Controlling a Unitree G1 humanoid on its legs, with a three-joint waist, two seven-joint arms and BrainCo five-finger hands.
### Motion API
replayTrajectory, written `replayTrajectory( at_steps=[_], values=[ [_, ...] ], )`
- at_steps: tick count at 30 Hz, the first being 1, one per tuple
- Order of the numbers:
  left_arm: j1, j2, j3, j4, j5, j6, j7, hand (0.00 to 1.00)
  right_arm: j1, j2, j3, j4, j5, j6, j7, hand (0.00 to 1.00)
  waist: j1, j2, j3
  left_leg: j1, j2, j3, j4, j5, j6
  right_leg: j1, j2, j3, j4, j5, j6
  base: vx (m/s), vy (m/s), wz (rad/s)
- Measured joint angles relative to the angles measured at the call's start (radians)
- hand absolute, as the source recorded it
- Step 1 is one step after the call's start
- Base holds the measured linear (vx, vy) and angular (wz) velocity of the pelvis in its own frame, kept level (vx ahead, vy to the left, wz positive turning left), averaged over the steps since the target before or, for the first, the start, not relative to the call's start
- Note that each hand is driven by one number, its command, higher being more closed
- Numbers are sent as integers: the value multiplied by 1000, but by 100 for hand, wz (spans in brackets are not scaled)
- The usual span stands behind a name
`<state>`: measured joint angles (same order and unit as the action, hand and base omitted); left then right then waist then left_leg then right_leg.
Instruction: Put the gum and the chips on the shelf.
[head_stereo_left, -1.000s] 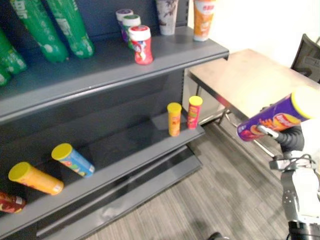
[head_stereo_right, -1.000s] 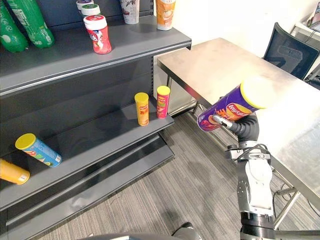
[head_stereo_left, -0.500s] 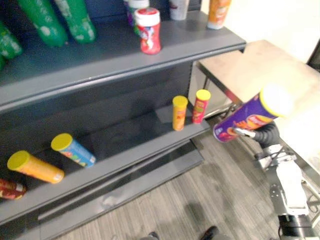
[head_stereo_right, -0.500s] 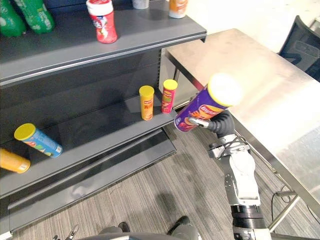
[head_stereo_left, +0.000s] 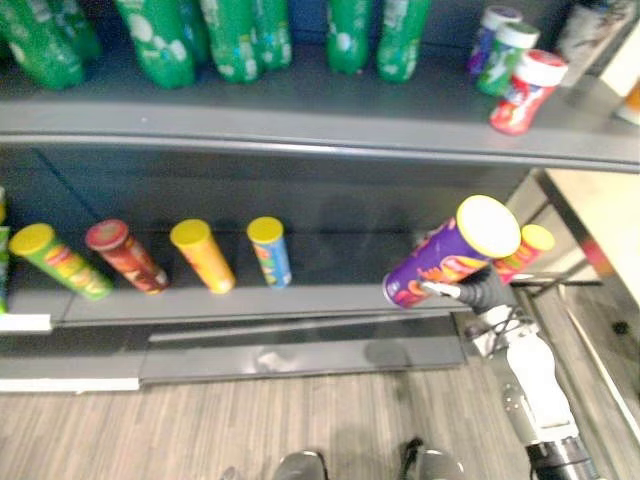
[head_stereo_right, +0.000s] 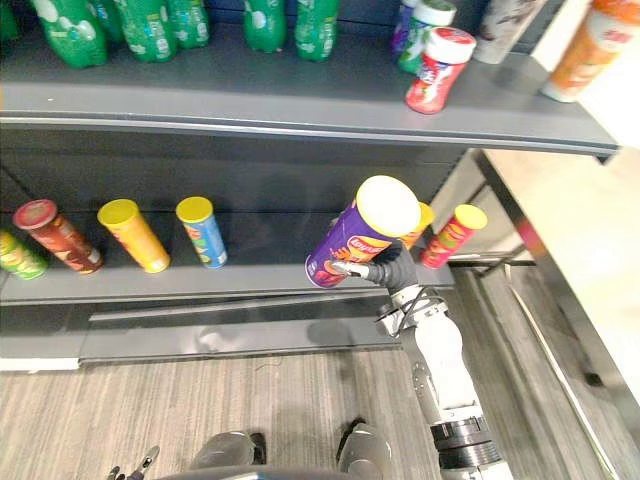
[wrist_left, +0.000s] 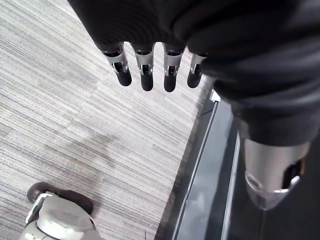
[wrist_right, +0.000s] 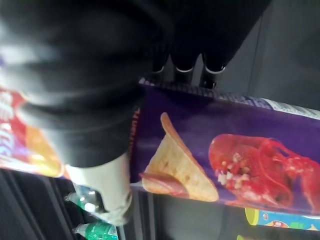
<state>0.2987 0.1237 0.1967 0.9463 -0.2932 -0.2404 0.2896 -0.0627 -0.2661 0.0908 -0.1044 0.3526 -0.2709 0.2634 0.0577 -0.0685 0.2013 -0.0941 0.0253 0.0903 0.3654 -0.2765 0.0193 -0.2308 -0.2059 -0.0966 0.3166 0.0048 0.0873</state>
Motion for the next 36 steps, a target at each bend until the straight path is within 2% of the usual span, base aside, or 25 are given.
replayTrajectory(
  at_steps=[2, 6, 9, 12, 16, 18, 20, 23, 29, 33, 36],
  values=[
    [-8, 7, 0, 8, -1, -2, -12, 0, 6, -1, -4, -1, 0, 0, -11, 100, 0, 6, 1, -17, 11, -24, 29, -7, -13, 28, 12, -7, -37, -17, 22, 134, -165, 52],
    [-7, -20, 4, 12, -12, -1, -27, 0, 7, -3, -5, -3, 2, 0, -17, 100, -1, 11, 3, 13, 60, -20, -15, 0, -53, 47, 62, -16, -57, -26, 11, 94, -167, -9],
    [-18, -27, 5, 13, -15, -21, -33, 0, 10, -5, -5, -21, 24, 0, -19, 100, -19, 11, 0, 32, 78, -25, -71, 16, -76, 66, 81, -31, -89, -40, -6, -4, -139, 1],
    [-27, -40, 5, 10, -18, -46, -35, 0, 48, -9, -2, -46, 20, 0, -17, 100, -38, 17, -1, 32, 80, -45, -131, 56, -86, 79, 87, -56, -140, -38, -7, -14, -117, 23],
    [-31, -42, -4, 10, -19, -57, -35, 0, 91, -7, 17, -43, 3, -5, -36, 100, -40, 21, -5, 45, 91, -49, -217, 104, -101, 85, 93, -93, -168, -27, -18, -2, -71, 24],
    [-45, -41, -13, 9, -19, -64, -35, 0, 123, -3, 39, -37, -2, -21, -43, 100, -66, 29, -9, 46, 124, 23, -261, 141, -108, 104, 81, -148, -183, -26, -20, 4, -41, 64],
    [-61, -41, -36, 10, -18, -69, -36, 0, 136, -2, 61, -29, -33, -25, -55, 100, -73, 35, -12, 51, 129, 58, -296, 185, -119, 114, 69, -175, -193, -24, -17, 5, 9, 51],
    [-71, -31, -72, 6, -18, -79, -37, 0, 133, 4, 119, 14, -52, -26, -61, 100, -56, 39, -16, 68, 110, 60, -332, 215, -120, 117, 55, -172, -204, -17, -6, 15, 49, 10],
    [-108, -8, -123, -12, -19, -80, -16, 0, 56, 10, 221, 142, -81, -25, -73, 100, -51, 55, -16, 65, 93, 65, -367, 242, -122, 108, 42, -171, -221, 1, 6, -11, 24, 3],
    [-156, -3, -145, -43, -20, -84, 5, 0, -54, 27, 240, 258, -130, -26, -143, 100, -44, 74, -2, 38, 88, 63, -365, 242, -123, 81, 35, -170, -207, 5, 3, -54, 4, 3],
    [-203, -6, -161, -81, -22, -85, 15, 0, -164, 38, 230, 365, -179, -26, -230, 100, -25, 97, 46, 24, 84, 55, -362, 248, -117, 72, 31, -174, -198, 10, 1, -53, 2, 8]
  ],
)
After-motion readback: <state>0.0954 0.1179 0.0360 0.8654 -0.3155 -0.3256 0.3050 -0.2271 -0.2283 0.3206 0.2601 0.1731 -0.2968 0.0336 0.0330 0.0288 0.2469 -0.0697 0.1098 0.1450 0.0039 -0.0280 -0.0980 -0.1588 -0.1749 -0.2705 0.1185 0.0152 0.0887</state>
